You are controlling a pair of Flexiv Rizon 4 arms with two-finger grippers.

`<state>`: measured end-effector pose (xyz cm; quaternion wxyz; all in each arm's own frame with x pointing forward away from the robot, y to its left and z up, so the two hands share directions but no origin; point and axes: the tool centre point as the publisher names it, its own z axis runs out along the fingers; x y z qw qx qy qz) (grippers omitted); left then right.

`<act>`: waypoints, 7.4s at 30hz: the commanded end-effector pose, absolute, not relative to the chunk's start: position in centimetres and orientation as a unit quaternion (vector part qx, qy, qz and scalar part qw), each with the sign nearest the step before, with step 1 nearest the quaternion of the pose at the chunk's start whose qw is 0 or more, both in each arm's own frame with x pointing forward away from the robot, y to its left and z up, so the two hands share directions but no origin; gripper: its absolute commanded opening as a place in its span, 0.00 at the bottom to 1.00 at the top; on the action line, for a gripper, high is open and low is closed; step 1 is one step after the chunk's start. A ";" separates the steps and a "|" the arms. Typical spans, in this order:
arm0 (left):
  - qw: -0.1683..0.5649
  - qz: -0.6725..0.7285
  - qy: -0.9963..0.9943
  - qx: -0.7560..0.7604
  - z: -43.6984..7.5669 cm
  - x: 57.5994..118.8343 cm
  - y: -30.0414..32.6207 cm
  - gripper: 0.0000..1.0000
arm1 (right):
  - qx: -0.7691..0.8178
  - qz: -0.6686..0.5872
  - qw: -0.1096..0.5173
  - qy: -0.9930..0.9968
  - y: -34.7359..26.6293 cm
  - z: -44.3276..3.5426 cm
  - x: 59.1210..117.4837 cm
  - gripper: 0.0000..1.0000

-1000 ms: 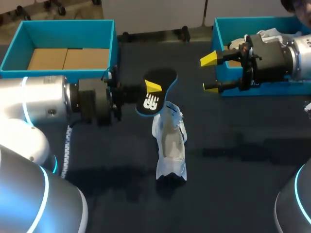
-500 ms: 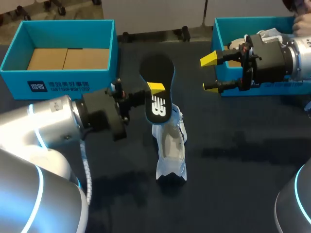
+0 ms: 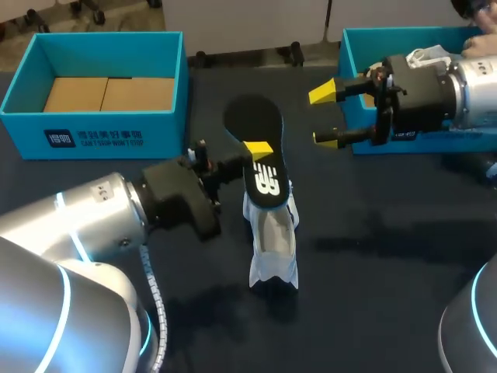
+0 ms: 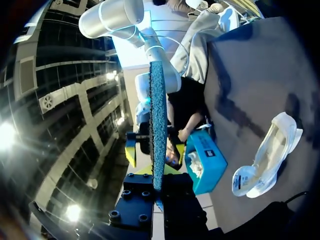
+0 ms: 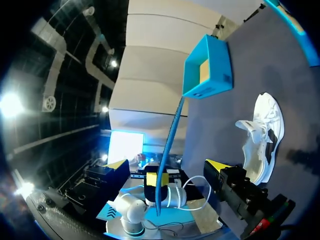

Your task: Take the shoe out of the shoebox, open the shoe tongue, remove and reinsert the insole, then place the shoe into the shoebox

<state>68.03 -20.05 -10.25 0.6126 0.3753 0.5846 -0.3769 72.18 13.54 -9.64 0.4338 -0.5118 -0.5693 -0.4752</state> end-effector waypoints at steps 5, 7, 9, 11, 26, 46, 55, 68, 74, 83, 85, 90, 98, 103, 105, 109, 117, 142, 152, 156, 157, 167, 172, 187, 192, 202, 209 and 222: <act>0.611 -0.380 0.582 0.379 -10.4 68.0 -22.2 0.00 | -0.504 -0.472 0.447 -0.569 15.6 -10.3 72.9 1.00; 0.611 -0.381 0.582 0.379 -10.5 68.1 -22.6 0.00 | -0.501 -0.471 0.452 -0.569 15.9 -10.3 72.9 0.91; 0.610 -0.382 0.580 0.381 -10.5 68.2 -23.0 0.00 | -0.499 -0.470 0.455 -0.568 16.3 -10.4 72.9 0.80; 0.611 -0.382 0.578 0.382 -10.5 68.2 -23.3 0.00 | -0.498 -0.468 0.460 -0.567 16.6 -10.5 72.7 0.76; 0.616 -0.379 0.570 0.390 -10.4 68.8 -24.6 0.00 | -0.492 -0.480 0.464 -0.558 17.7 -11.1 72.4 0.42; 0.611 -0.377 0.572 0.396 -10.4 69.1 -24.8 0.38 | -0.488 -0.486 0.459 -0.561 17.5 -11.1 72.8 0.00; 0.589 -0.371 0.592 0.407 -10.7 69.4 -23.5 1.00 | -0.490 -0.486 0.456 -0.561 16.3 -11.3 73.1 0.00; 0.550 -0.355 0.602 0.457 -11.2 70.5 -20.9 1.00 | -0.496 -0.483 0.460 -0.556 14.8 -12.4 73.7 0.00; 0.526 -0.360 0.594 0.490 -10.6 71.6 -19.9 1.00 | -0.496 -0.478 0.463 -0.557 14.6 -12.6 73.7 0.00; 0.475 -0.344 0.612 0.531 -9.2 73.0 -19.0 1.00 | -0.498 -0.475 0.465 -0.558 14.3 -12.9 73.8 0.00; 0.457 -0.336 0.628 0.533 -8.9 73.4 -19.0 1.00 | -0.497 -0.476 0.466 -0.557 14.3 -13.1 73.8 0.00; 0.410 -0.332 0.675 0.515 -8.0 74.7 -19.4 1.00 | -0.494 -0.478 0.468 -0.556 14.3 -13.6 73.9 0.00; 0.406 -0.342 0.682 0.502 -7.7 75.0 -19.4 1.00 | -0.491 -0.478 0.467 -0.559 14.3 -14.0 74.3 0.00; 0.406 -0.342 0.682 0.502 -7.7 75.0 -19.4 1.00 | -0.493 -0.475 0.461 -0.564 14.2 -14.0 74.8 0.00; 0.406 -0.342 0.682 0.502 -7.7 75.0 -19.4 1.00 | -0.493 -0.473 0.462 -0.566 14.2 -14.0 75.0 0.00; 0.367 -0.283 0.708 0.533 -7.8 75.0 -19.0 1.00 | -0.493 -0.470 0.463 -0.567 14.2 -14.0 75.1 0.00; 0.290 -0.219 0.716 0.596 -6.5 75.7 -20.5 1.00 | -0.492 -0.467 0.465 -0.569 14.7 -14.1 75.0 0.00; 0.097 -0.074 0.758 0.641 -6.4 76.6 -22.3 1.00 | -0.494 -0.468 0.462 -0.568 15.2 -15.0 74.9 0.00; 0.089 -0.063 0.752 0.650 -6.6 76.4 -22.5 1.00 | -0.493 -0.467 0.463 -0.570 15.1 -15.1 75.5 0.00; 0.057 -0.041 0.752 0.656 -7.0 75.8 -23.1 1.00 | -0.493 -0.465 0.464 -0.571 15.3 -15.2 75.7 0.00; 0.056 -0.040 0.750 0.658 -7.0 75.8 -23.3 1.00 | -0.493 -0.465 0.464 -0.571 15.3 -15.2 75.7 0.00; 0.031 -0.021 0.751 0.659 -7.2 75.3 -24.6 1.00 | -0.491 -0.460 0.467 -0.574 15.7 -15.3 76.0 0.00; 0.030 -0.022 0.754 0.656 -7.0 75.5 -24.5 1.00 | -0.493 -0.458 0.467 -0.574 15.8 -15.3 76.0 0.00; 0.031 -0.029 0.756 0.653 -7.2 75.8 -24.3 1.00 | -0.494 -0.457 0.463 -0.577 15.9 -15.0 76.1 0.00; 0.040 -0.044 0.755 0.654 -7.3 75.9 -24.6 1.00 | -0.492 -0.459 0.463 -0.577 15.8 -14.9 76.1 0.00; 0.122 -0.169 0.716 0.667 -7.4 76.0 -23.0 1.00 | -0.497 -0.460 0.458 -0.576 15.2 -14.5 75.8 0.00; 0.196 -0.240 0.692 0.652 -6.9 76.0 -21.9 1.00 | -0.499 -0.458 0.458 -0.576 14.6 -14.1 75.6 0.00; 0.282 -0.314 0.671 0.609 -6.8 76.7 -21.3 1.00 | -0.489 -0.486 0.481 -0.542 14.8 -13.9 75.7 0.00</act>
